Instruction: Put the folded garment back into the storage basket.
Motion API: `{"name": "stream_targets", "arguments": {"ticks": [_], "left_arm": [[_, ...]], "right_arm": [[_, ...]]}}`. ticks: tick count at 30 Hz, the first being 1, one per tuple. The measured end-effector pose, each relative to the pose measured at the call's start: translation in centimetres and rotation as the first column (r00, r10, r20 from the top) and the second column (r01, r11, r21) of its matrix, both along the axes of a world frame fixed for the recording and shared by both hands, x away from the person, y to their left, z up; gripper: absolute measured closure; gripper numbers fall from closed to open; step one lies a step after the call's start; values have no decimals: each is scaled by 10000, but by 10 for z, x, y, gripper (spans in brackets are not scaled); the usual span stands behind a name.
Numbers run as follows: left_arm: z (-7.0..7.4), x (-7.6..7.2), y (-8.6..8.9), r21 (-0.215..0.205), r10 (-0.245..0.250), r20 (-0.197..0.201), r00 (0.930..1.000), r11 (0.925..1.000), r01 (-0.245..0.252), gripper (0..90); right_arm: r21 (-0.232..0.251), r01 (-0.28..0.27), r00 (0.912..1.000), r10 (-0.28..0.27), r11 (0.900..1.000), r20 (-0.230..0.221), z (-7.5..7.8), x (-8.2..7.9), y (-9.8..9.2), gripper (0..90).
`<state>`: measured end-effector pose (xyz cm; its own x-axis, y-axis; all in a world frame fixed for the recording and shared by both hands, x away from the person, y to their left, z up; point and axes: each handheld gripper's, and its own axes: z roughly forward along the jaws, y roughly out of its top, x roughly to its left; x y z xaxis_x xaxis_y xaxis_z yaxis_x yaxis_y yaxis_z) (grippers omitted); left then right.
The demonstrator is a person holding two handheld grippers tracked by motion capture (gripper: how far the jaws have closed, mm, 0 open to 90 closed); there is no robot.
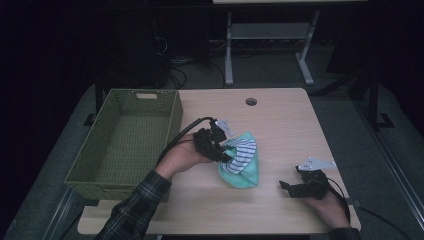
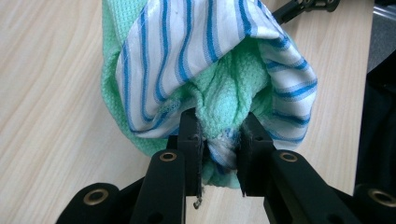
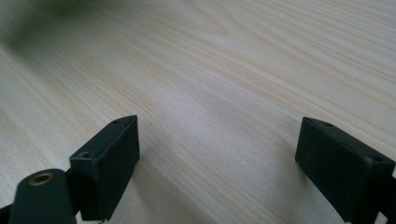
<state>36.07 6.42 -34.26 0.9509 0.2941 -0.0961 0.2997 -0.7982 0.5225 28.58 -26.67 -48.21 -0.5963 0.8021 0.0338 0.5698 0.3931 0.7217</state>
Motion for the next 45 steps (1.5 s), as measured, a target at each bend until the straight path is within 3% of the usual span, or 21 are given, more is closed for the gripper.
{"name": "stream_targets", "arguments": {"ticks": [13,24,32,45], "left_arm": [[23,1,19,-304,342,232,9991,9990,-335,737],[45,3,44,-285,668,513,9964,9975,-654,737],[57,6,70,-441,1128,617,9917,9929,-1102,737],[73,5,112,-772,2063,727,9758,9766,-2007,737]], "right_arm": [[-13,9,10000,-9,10000,20,0,0,0,134],[-13,20,10000,-20,10000,15,0,0,0,134],[-7,45,10000,-45,10000,8,0,0,0,134],[-3,70,10000,-70,10000,38,0,0,0,134]]}}
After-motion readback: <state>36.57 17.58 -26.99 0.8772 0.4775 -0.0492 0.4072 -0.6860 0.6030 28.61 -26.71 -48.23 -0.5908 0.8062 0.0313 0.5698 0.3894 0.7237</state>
